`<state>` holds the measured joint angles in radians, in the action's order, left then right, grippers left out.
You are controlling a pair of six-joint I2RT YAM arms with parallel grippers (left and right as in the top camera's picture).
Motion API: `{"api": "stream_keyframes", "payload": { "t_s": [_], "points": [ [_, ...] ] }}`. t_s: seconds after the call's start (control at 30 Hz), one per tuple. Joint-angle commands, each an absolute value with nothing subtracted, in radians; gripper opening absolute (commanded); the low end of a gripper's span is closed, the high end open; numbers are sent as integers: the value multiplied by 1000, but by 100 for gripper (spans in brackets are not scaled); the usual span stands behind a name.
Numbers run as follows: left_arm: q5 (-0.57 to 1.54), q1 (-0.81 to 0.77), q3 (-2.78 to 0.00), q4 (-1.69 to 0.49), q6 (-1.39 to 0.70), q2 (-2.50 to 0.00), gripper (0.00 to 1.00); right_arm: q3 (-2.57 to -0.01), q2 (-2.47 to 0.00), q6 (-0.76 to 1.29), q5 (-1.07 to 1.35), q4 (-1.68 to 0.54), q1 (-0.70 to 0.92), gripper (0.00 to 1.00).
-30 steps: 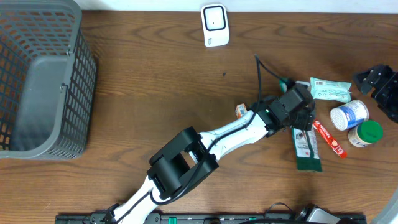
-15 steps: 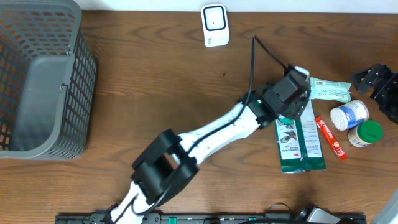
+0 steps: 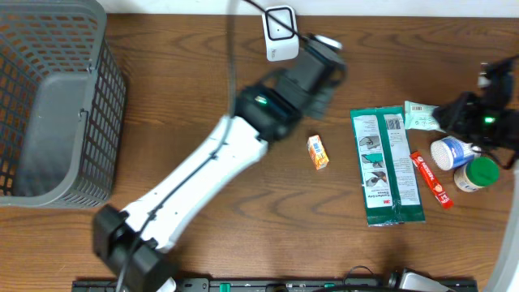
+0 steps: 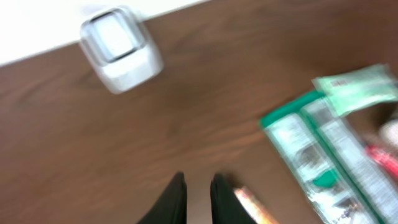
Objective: Scan the item barcode
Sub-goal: 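Carry the green wipes packet right and drop it near the Nescafe stick, then move the right gripper to the orange Kleenex pack and grasp it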
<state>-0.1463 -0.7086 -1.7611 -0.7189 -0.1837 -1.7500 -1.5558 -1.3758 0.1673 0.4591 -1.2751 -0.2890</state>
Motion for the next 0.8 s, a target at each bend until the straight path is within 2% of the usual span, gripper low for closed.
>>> {"api": "stream_keyframes", "payload": {
  "t_s": [0.0,0.27,0.3,0.37,0.47,0.57,0.63,0.77],
  "points": [
    [-168,-613,-1770,-804,-181,-1675,13,-1461,-1375,170,340,-1249,-186,1],
    [-113,-391,-1769,-1040,-183,-1652,17,-1085,-1377,171,255,-952,-29,6],
    [-113,-368,-1769,-1054,-183,-1652,30,-1026,-1377,172,255,-881,-15,6],
    [-113,-327,-1769,-1058,-183,-1652,45,-925,-1377,194,255,-744,3,6],
    [-113,-290,-1769,-1058,-184,-1652,45,-818,-1377,233,255,-580,15,3],
    [-113,-270,-1769,-1058,-184,-1652,57,-725,-1377,243,255,-436,22,2],
    [-113,-265,-1769,-1058,-184,-1652,72,-680,-1377,243,255,-371,22,2],
    [-113,-265,-1769,-1058,-184,-1652,75,-599,-1377,255,255,-265,22,2]
  ]
}}
